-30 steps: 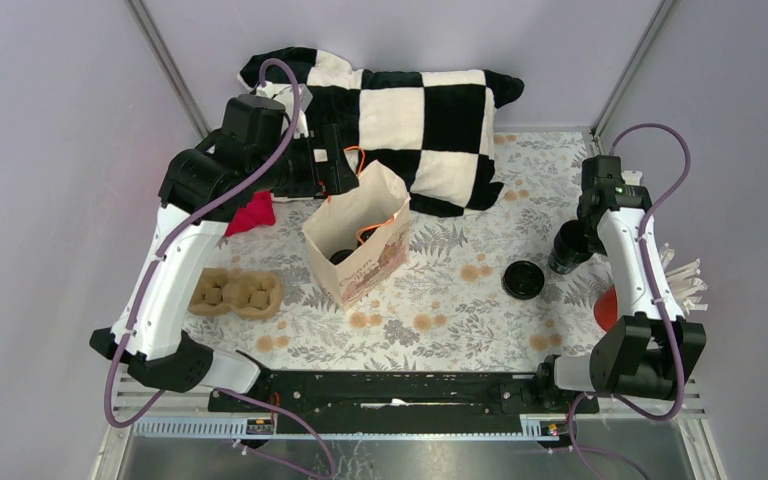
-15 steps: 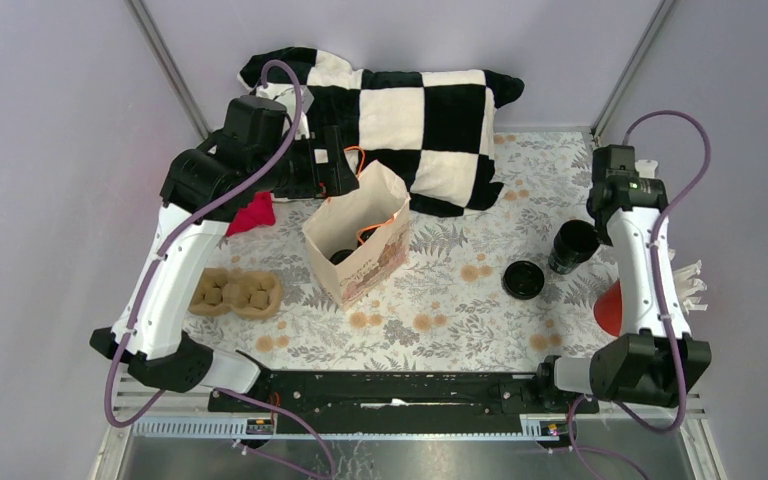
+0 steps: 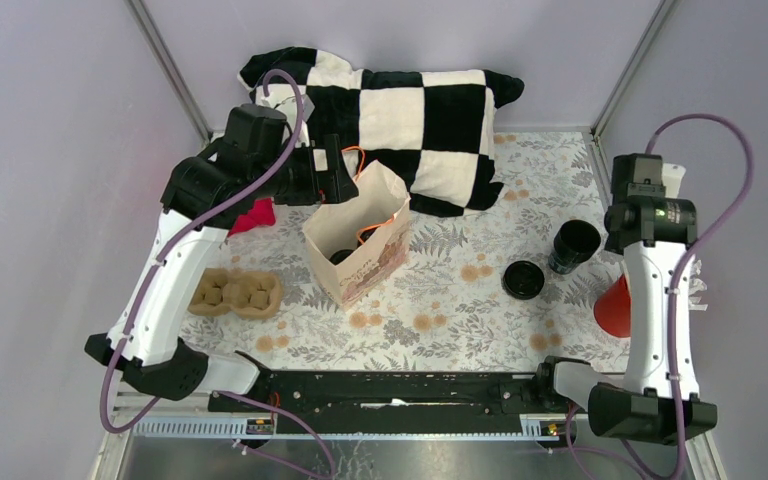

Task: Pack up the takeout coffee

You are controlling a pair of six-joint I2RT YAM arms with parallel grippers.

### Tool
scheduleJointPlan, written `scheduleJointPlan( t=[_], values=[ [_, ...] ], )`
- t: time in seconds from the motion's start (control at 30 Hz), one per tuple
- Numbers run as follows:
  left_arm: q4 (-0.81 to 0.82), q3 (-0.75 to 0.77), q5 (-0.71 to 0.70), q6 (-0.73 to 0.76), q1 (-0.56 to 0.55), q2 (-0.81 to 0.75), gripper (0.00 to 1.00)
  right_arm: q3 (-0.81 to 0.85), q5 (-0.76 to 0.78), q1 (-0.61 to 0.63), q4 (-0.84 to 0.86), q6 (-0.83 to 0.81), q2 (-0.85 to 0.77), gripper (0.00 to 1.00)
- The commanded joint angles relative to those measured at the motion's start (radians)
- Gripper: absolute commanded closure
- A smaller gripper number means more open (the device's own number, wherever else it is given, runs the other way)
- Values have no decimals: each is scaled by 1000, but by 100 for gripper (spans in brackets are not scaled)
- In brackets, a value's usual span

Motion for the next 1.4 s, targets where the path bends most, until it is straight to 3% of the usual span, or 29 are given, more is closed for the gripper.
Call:
scheduleJointPlan(
  t=[0.0, 0.27, 0.63, 0.73, 1.03, 1.37],
  values=[
    [26, 47, 20, 26, 0, -10, 5, -158, 66, 3, 85, 7, 32, 46],
    [-24, 133, 26, 23, 2, 51, 5, -288, 117, 3, 205, -11, 75, 43],
    [-45, 186, 14, 29, 9, 87, 5, -335, 142, 3, 350, -51, 158, 49],
    [-45, 190, 13, 29, 11, 94, 5, -323, 138, 3, 356, -54, 185, 54],
    [-45, 180, 14, 23, 17, 93, 5, -317, 130, 3, 332, -44, 173, 92],
    [-23, 130, 39, 18, 18, 76, 5, -155, 32, 3, 152, 1, 45, 99]
  ],
)
